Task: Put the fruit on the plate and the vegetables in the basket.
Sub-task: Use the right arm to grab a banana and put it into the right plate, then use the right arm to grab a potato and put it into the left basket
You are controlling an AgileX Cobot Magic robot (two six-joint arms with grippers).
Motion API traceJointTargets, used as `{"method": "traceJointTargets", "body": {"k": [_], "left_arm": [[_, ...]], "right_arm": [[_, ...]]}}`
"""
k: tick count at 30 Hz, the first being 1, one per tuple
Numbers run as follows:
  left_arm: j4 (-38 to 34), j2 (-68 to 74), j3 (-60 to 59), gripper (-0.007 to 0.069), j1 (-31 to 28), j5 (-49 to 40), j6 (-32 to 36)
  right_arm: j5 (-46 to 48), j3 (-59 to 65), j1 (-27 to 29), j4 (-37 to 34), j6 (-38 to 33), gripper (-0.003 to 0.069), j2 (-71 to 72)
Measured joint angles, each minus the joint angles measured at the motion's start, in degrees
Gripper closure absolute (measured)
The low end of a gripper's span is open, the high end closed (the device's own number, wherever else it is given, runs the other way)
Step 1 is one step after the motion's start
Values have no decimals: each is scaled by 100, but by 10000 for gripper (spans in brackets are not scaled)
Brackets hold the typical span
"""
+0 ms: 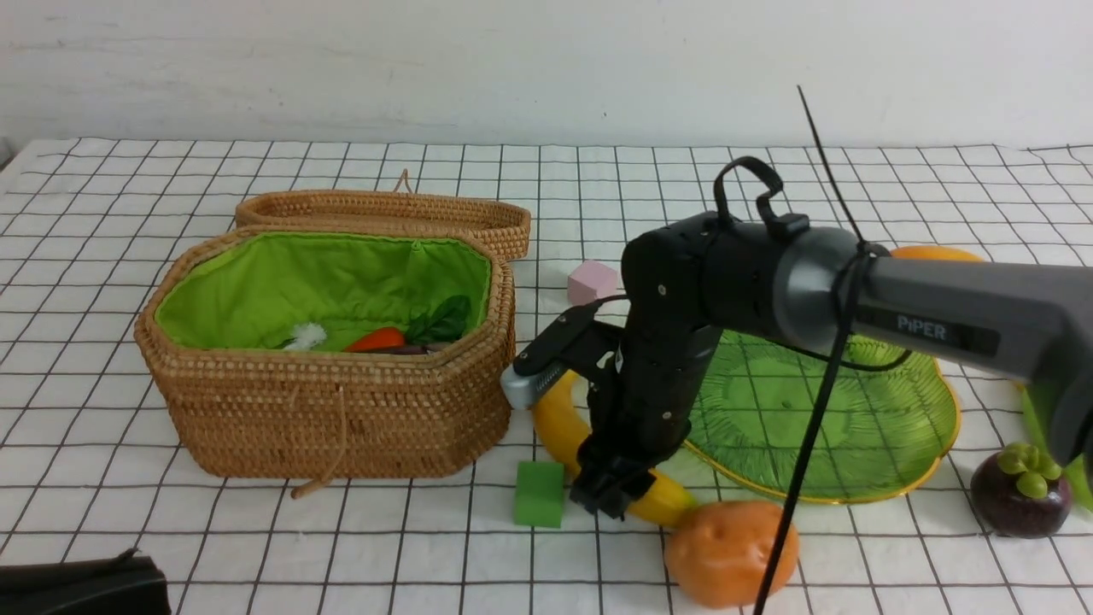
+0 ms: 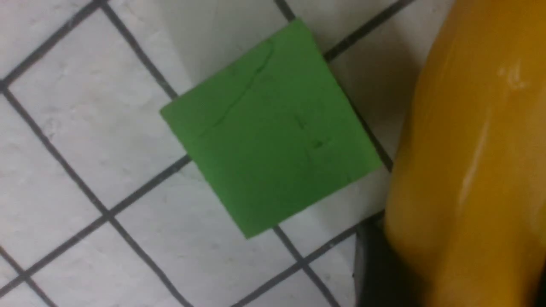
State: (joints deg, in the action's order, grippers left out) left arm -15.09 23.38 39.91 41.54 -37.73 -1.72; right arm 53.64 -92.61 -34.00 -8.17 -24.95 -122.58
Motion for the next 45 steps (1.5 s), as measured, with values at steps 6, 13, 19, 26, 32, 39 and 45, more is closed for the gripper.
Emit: {"method": "traceJointTargets", "body": {"k": [6, 13, 19, 26, 32, 39, 45], "left_arm": [[-25, 0, 0, 638, 0, -5, 0], [-25, 0, 0, 638, 0, 0, 0], [-25, 0, 0, 638, 0, 0, 17], [-25, 0, 0, 637, 0, 0, 17], [-26, 0, 0, 636, 0, 0, 17], [-43, 0, 0, 632, 0, -173, 17], [-43, 0, 0, 630, 0, -230, 110]], "right_arm": [[7, 0, 0, -85, 68, 332, 358], [269, 0, 6, 217, 838, 332, 1196], [323, 0, 836, 1096, 2825, 332, 1495], [83, 0, 1660, 320, 2980, 332, 888], [-350, 0, 1756, -329, 2704, 279, 417], [31, 0, 1763, -136, 2780, 8, 859], [1015, 315, 1513, -86, 2145, 69, 2031]]}}
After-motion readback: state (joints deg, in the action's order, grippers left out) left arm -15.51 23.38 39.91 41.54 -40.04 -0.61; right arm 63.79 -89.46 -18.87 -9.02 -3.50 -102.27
